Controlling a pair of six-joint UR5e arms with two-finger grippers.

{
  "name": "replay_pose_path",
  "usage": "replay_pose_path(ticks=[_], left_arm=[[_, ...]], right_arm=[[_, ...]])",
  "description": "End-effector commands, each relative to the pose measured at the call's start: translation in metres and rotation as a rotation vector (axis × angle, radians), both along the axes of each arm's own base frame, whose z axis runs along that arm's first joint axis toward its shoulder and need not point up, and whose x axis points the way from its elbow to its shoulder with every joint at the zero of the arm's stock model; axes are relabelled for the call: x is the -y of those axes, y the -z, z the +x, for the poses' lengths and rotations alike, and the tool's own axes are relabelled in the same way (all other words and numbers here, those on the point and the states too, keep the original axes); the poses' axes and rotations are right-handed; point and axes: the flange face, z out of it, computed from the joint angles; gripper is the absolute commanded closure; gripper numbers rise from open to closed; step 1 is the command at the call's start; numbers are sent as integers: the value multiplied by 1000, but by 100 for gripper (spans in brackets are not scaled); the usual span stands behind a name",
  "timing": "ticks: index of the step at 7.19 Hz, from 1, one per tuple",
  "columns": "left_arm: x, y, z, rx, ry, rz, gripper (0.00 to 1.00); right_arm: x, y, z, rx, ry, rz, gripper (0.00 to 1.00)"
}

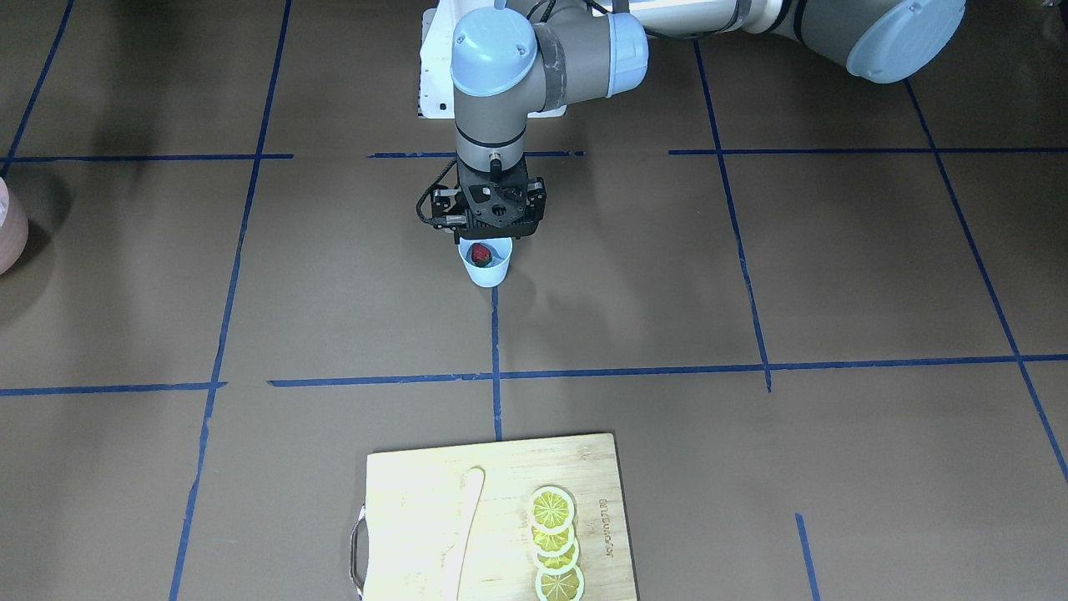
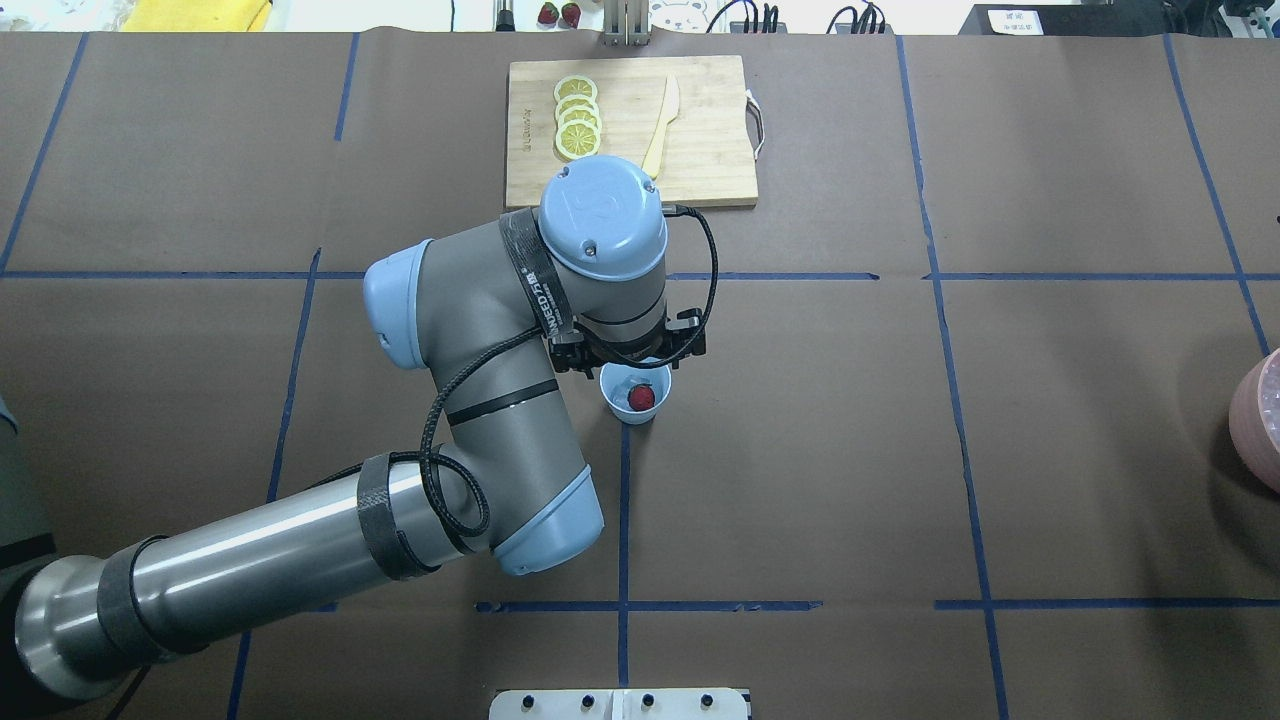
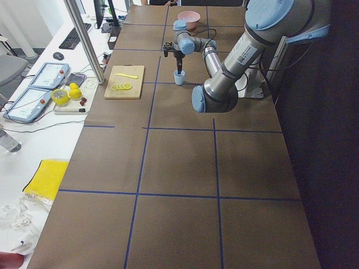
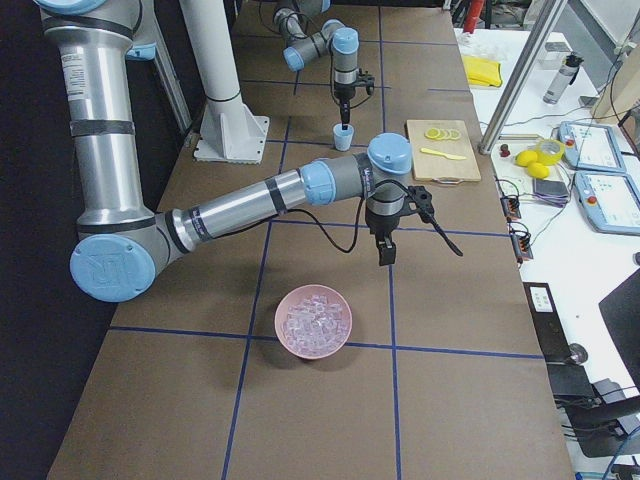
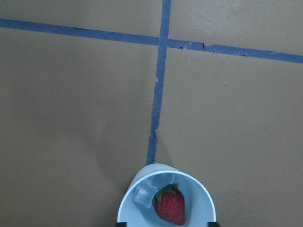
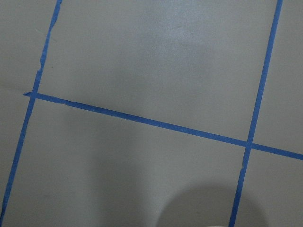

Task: Put ice and strawberries in cup

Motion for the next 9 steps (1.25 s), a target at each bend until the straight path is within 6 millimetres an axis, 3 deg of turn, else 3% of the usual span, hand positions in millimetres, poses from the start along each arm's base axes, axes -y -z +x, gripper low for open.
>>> replay_pose_path(ticks=[1, 4, 6, 8, 9], left_arm=[[23, -2, -32, 1, 16, 37, 0], [54, -73, -145, 59, -50, 107, 0], [77, -124, -219, 84, -109, 133, 0], [99, -179, -296, 105, -155, 163, 0], [106, -205, -329, 112, -176, 144, 0]], right_arm=[[-1, -3, 3, -1, -4, -5, 1], [-4, -35, 32, 5, 5, -15, 1], [-1, -77, 69, 83, -4, -31, 1], [2, -147, 101, 144, -10, 5, 1], [1, -150, 102, 140, -14, 12, 1]])
